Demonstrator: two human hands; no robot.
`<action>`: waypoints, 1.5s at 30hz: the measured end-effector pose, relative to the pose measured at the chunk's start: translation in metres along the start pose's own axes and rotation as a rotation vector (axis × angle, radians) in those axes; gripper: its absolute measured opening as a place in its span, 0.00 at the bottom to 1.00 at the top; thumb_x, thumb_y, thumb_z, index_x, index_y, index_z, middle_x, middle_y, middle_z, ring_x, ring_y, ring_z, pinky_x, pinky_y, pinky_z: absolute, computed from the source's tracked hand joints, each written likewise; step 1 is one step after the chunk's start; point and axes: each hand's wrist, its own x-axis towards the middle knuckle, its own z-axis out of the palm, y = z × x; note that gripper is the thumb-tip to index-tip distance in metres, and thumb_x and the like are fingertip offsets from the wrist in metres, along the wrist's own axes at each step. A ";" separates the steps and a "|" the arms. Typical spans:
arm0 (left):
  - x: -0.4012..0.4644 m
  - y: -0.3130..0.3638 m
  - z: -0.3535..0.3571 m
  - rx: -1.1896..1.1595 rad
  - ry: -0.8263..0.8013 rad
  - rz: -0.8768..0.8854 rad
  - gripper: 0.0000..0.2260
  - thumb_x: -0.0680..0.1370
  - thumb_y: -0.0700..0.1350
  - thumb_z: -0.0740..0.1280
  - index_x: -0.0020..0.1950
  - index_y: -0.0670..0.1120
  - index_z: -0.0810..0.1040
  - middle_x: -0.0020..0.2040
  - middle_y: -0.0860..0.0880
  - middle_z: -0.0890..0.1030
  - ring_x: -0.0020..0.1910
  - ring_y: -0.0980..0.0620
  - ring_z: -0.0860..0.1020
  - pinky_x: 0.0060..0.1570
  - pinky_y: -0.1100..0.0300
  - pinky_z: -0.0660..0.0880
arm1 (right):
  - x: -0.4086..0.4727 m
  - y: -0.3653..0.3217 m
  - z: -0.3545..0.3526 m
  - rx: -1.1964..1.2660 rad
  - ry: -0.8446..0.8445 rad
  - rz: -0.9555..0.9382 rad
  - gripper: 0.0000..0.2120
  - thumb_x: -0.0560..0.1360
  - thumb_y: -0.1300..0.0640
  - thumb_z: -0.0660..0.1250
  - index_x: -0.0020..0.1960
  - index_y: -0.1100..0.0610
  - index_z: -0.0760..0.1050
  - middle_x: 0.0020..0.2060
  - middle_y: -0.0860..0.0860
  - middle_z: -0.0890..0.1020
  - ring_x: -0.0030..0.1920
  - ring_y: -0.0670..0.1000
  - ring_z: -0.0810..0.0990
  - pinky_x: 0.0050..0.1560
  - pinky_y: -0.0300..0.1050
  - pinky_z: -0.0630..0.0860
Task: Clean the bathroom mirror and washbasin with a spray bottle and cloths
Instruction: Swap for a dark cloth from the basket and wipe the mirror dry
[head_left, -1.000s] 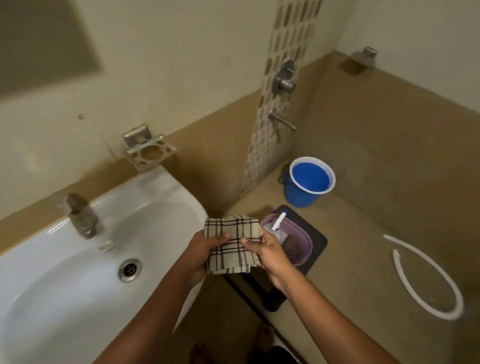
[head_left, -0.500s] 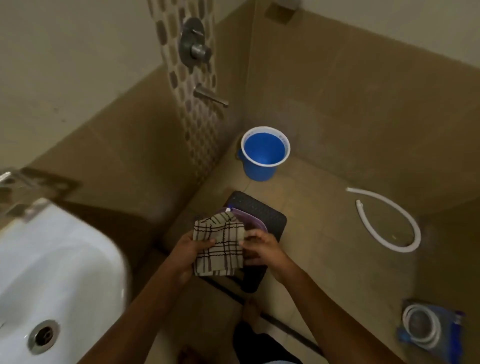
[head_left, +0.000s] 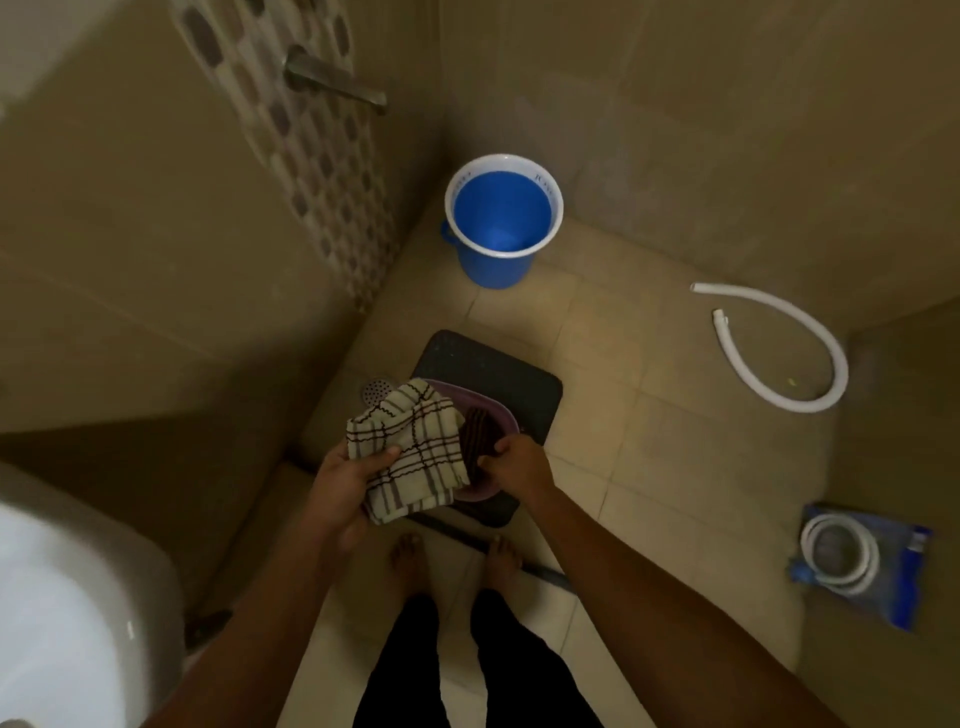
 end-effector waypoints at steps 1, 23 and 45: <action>0.008 0.000 -0.003 -0.004 0.003 -0.004 0.16 0.77 0.33 0.65 0.64 0.43 0.77 0.58 0.41 0.83 0.58 0.42 0.81 0.57 0.43 0.78 | 0.008 0.001 0.005 -0.029 0.002 0.010 0.09 0.76 0.52 0.71 0.47 0.55 0.73 0.39 0.50 0.76 0.42 0.52 0.75 0.32 0.35 0.65; 0.053 -0.007 -0.026 -0.045 -0.024 -0.011 0.18 0.71 0.34 0.67 0.60 0.42 0.79 0.56 0.42 0.84 0.55 0.44 0.83 0.51 0.49 0.81 | 0.093 -0.002 0.103 0.397 0.225 0.412 0.31 0.77 0.43 0.66 0.75 0.54 0.63 0.71 0.55 0.71 0.70 0.59 0.71 0.72 0.56 0.67; 0.064 -0.041 0.061 1.034 0.067 0.389 0.09 0.77 0.36 0.65 0.57 0.40 0.76 0.50 0.45 0.82 0.51 0.47 0.79 0.50 0.56 0.76 | -0.045 0.044 -0.002 0.490 0.394 0.271 0.22 0.71 0.49 0.75 0.60 0.61 0.77 0.52 0.56 0.82 0.52 0.56 0.81 0.51 0.50 0.79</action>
